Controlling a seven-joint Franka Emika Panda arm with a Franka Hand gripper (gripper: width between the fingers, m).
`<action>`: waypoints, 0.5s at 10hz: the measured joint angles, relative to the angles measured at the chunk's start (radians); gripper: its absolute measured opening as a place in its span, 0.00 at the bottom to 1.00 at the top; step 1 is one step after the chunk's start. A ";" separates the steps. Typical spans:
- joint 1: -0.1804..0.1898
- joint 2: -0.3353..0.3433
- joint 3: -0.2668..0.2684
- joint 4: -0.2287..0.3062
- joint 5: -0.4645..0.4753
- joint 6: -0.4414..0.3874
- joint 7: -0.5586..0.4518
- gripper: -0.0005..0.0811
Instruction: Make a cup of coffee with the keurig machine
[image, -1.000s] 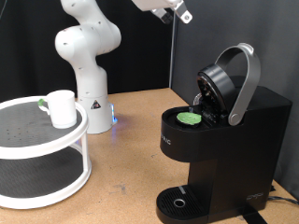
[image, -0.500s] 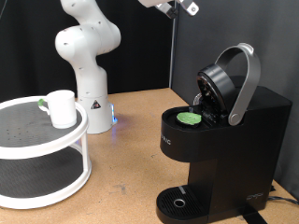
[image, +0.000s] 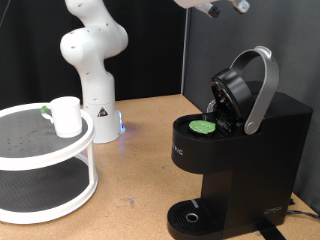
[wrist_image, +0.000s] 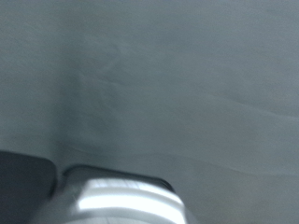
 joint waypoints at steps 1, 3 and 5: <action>0.014 0.022 0.008 0.014 0.010 -0.006 0.012 0.99; 0.026 0.063 0.033 0.040 0.012 0.018 0.043 0.99; 0.026 0.063 0.024 0.042 0.031 -0.039 0.042 0.99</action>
